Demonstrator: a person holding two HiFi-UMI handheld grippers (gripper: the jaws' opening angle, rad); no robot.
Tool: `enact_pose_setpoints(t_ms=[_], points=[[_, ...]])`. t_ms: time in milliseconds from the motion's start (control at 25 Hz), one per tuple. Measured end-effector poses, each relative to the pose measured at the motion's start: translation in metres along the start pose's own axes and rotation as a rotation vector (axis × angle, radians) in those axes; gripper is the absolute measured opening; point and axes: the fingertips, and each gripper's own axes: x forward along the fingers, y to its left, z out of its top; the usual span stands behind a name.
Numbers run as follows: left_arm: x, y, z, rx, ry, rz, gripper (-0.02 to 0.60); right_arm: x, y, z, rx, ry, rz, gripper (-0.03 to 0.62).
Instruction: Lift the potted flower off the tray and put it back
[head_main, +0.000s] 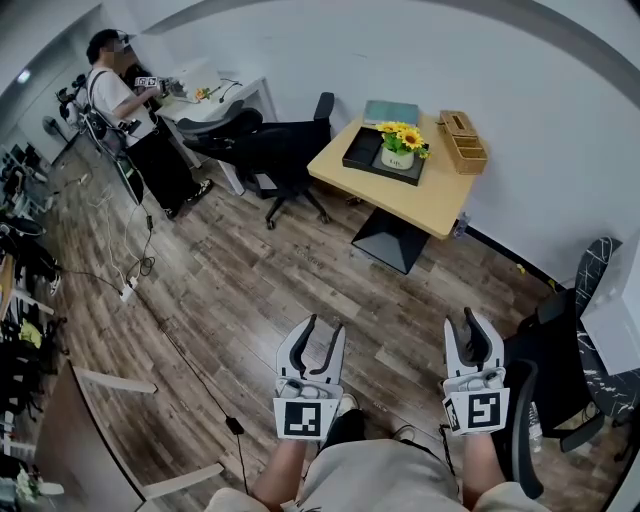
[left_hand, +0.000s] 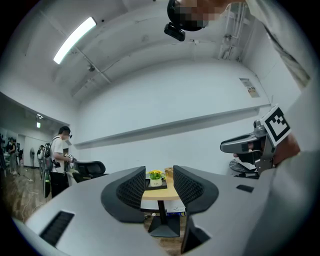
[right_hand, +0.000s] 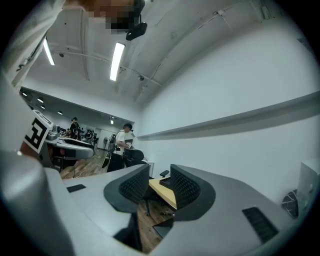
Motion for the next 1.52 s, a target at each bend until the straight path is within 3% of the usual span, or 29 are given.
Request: enact_pose_setpoints(t_ms=[80, 160, 560, 880, 1200, 1520], points=[[0.0, 0.002, -0.002, -0.005, 0.009, -0.005, 0.189, 0.003, 0.004, 0.001, 0.001, -0.004, 0.015, 0.189], [-0.001, 0.008, -0.005, -0.015, 0.011, -0.002, 0.204, 0.007, 0.011, 0.0, 0.002, -0.002, 0.029, 0.207], [0.003, 0.07, -0.017, -0.035, -0.002, 0.022, 0.212, 0.055, 0.054, 0.0, -0.015, 0.007, 0.06, 0.216], [0.015, 0.112, -0.022, -0.027, -0.013, -0.018, 0.212, 0.082, 0.077, 0.002, -0.006, 0.0, 0.01, 0.218], [0.047, 0.113, -0.023, -0.007, -0.012, -0.051, 0.212, 0.103, 0.053, -0.004, -0.005, -0.001, -0.026, 0.221], [0.118, 0.118, -0.019, 0.0, -0.022, -0.059, 0.212, 0.161, 0.012, -0.013, -0.013, -0.013, -0.028, 0.221]])
